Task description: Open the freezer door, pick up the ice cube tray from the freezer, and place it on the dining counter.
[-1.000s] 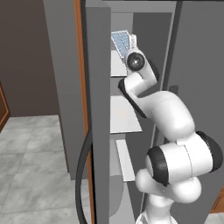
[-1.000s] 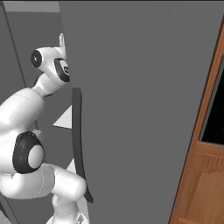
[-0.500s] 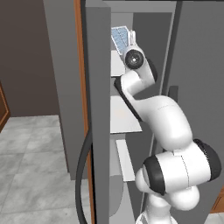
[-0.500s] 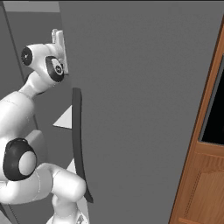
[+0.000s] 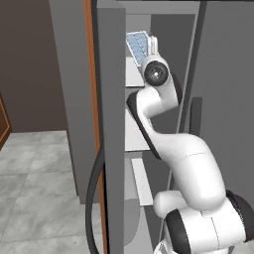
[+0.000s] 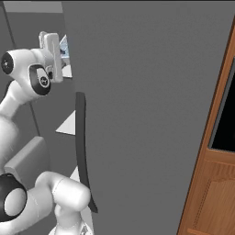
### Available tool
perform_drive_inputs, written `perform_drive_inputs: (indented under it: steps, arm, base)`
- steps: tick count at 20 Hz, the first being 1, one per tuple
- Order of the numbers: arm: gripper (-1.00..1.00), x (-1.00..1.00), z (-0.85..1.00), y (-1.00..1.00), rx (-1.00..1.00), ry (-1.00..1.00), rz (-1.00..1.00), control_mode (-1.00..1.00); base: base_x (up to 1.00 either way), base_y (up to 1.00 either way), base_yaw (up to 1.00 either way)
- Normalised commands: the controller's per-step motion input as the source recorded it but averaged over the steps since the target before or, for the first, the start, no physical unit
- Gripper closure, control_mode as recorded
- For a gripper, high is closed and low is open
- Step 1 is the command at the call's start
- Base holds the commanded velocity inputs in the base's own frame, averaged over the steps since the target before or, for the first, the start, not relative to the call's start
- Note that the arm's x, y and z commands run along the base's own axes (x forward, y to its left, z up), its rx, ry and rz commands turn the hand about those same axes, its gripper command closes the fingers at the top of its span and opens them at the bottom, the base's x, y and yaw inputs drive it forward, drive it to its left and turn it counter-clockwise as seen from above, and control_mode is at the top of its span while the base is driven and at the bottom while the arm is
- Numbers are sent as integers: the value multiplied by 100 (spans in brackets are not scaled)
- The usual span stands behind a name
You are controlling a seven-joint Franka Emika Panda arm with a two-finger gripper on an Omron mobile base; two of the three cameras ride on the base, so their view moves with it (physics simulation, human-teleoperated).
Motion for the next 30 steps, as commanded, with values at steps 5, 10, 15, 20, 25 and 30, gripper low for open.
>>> perform_drive_inputs:
  steps: [5,10,15,20,25,30]
  arm:
    - [100,-90,3,5,0,2,0,-100]
    - [100,-85,12,1,0,10,0,-100]
    - [100,-82,20,0,0,11,0,-100]
    - [100,-87,7,5,0,11,0,-100]
    - [100,-76,8,0,0,6,0,-100]
    - [100,-95,3,-10,0,0,0,-100]
  base:
    - [0,0,0]
    - [0,0,0]
    - [0,0,0]
    - [0,0,0]
    - [0,0,0]
    - [0,0,0]
